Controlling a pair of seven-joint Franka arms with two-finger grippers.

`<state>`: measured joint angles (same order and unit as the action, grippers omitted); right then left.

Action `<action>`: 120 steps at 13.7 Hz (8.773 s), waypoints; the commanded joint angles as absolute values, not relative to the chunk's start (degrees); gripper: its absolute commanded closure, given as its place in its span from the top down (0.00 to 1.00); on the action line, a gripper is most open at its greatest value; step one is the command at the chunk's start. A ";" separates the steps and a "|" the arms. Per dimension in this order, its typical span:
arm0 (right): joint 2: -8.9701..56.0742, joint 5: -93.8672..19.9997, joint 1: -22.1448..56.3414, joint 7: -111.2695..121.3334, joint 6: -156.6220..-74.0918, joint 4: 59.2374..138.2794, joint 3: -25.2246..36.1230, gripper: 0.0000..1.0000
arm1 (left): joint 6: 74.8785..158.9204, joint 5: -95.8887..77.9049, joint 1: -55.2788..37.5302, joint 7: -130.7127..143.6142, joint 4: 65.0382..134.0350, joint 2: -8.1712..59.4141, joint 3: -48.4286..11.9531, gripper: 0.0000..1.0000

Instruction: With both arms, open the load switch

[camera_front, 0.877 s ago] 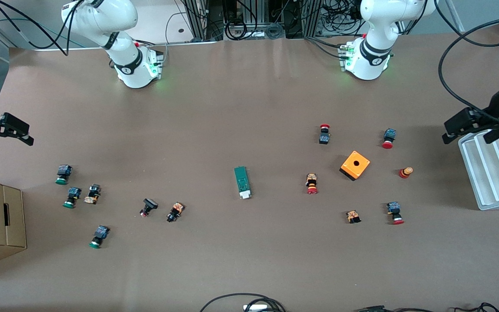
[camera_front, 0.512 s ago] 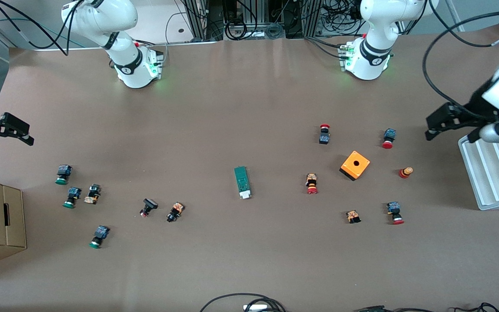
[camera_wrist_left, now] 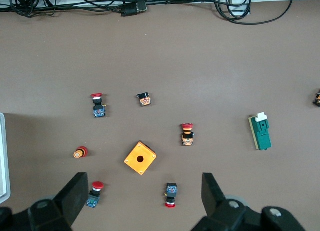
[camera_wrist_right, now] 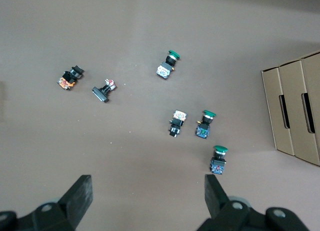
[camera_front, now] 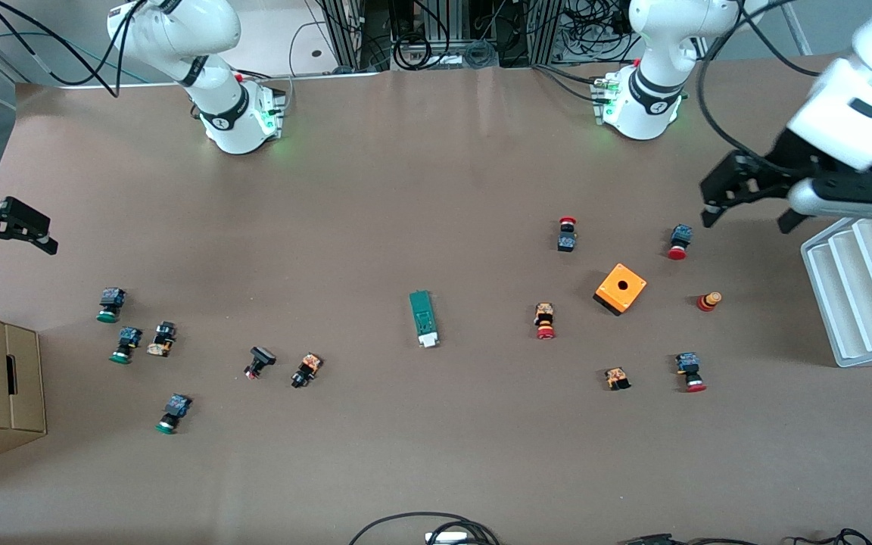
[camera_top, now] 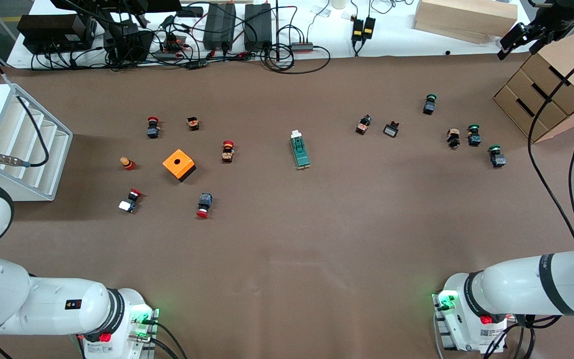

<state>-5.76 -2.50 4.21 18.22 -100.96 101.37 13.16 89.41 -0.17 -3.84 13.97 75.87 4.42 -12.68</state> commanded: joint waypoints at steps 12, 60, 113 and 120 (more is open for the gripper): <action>-4.22 -1.14 4.30 18.28 -101.07 100.11 13.18 1.00 | 98.69 21.43 -19.16 61.14 80.23 5.27 -27.49 1.00; 20.46 -3.78 20.72 -44.85 -99.05 85.09 6.23 1.00 | 97.56 104.23 -47.90 139.03 79.81 61.26 -27.51 1.00; 60.29 -19.86 40.69 -115.58 -116.72 56.43 8.79 0.54 | 93.60 107.93 -49.75 138.43 74.88 69.70 -26.98 0.46; 60.21 -21.18 40.61 -115.75 -115.14 56.51 8.70 0.51 | 93.60 107.93 -49.66 138.25 74.97 69.70 -26.98 0.47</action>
